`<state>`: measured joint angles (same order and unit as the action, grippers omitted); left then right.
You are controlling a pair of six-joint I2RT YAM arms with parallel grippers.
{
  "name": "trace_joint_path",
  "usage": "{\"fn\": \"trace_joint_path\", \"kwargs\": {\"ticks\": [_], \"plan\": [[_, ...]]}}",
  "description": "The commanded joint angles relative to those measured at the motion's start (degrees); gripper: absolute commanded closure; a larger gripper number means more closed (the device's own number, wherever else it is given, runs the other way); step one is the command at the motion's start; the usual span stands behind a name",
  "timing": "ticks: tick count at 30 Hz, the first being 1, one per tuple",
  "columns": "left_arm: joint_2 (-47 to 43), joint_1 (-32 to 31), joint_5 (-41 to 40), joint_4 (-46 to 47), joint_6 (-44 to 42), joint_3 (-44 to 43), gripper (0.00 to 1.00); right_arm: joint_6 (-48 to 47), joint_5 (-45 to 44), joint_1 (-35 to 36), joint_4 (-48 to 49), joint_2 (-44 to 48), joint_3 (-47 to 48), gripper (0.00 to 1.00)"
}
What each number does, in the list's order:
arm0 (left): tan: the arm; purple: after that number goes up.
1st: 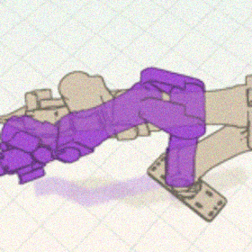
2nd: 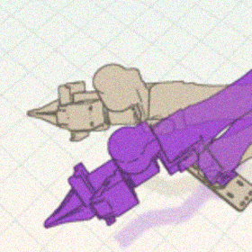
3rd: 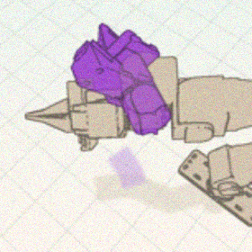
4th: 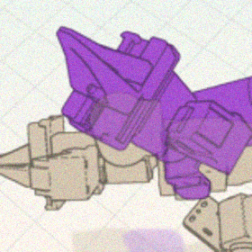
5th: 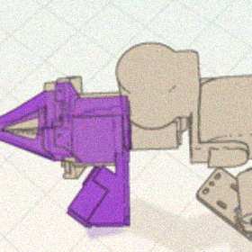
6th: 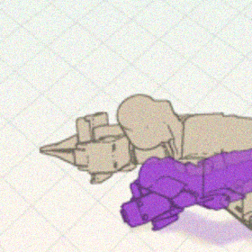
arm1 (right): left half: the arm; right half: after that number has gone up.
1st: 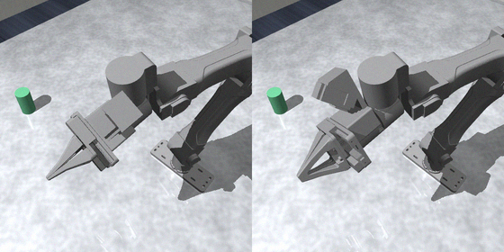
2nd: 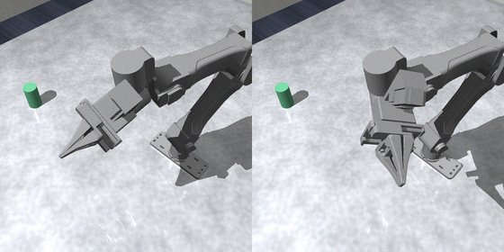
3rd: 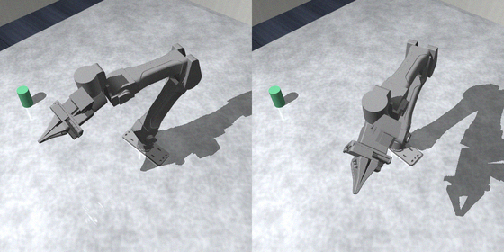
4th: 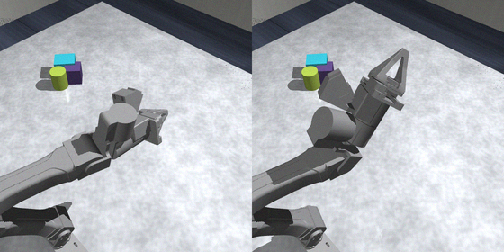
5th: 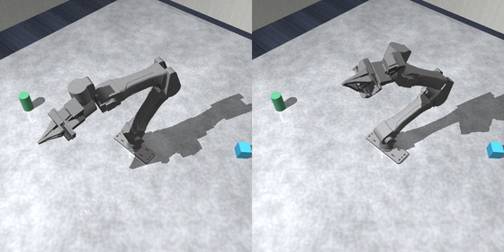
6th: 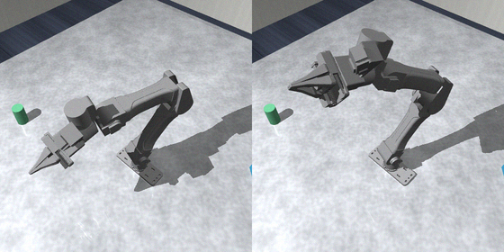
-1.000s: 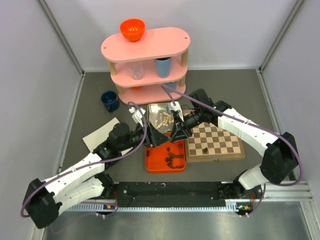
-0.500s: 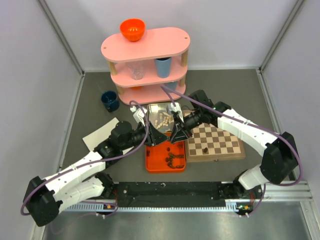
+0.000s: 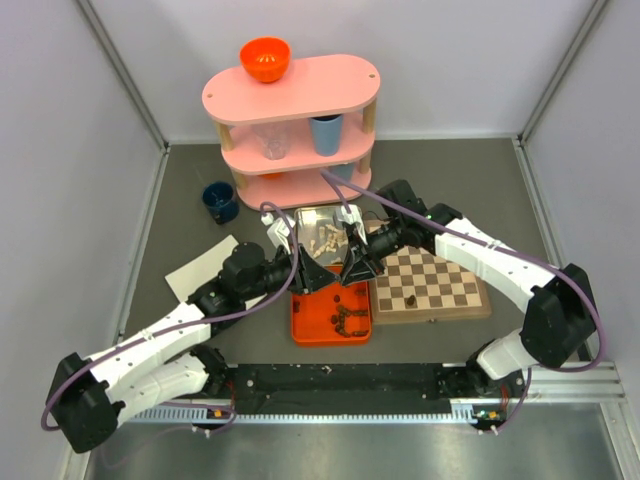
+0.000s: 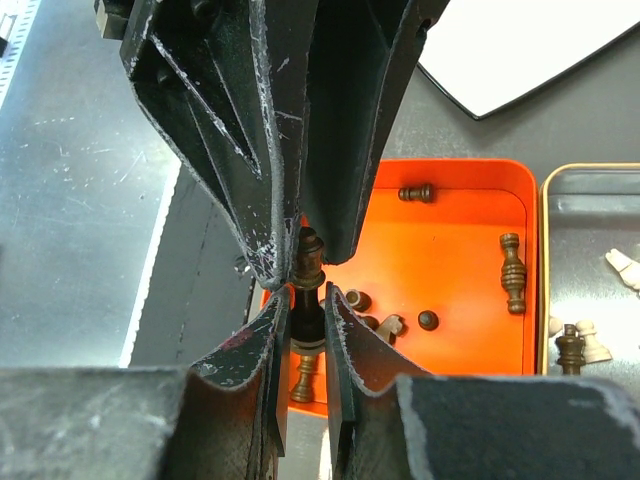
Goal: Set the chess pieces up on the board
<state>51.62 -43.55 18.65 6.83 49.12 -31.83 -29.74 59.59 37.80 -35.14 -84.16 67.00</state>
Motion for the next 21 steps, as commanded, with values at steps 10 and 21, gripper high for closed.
{"fn": "trace_joint_path", "kwargs": {"ticks": [10,21], "plan": [[-1.3,-0.2,0.8,0.9,-1.3,-2.3,0.78,0.5,0.3,0.0,2.7,1.2,-0.5,0.91],[-1.3,-0.1,0.6,-0.4,-2.2,-3.1,1.00,0.5,-1.5,0.0,3.2,1.8,-1.3,0.66]]}}
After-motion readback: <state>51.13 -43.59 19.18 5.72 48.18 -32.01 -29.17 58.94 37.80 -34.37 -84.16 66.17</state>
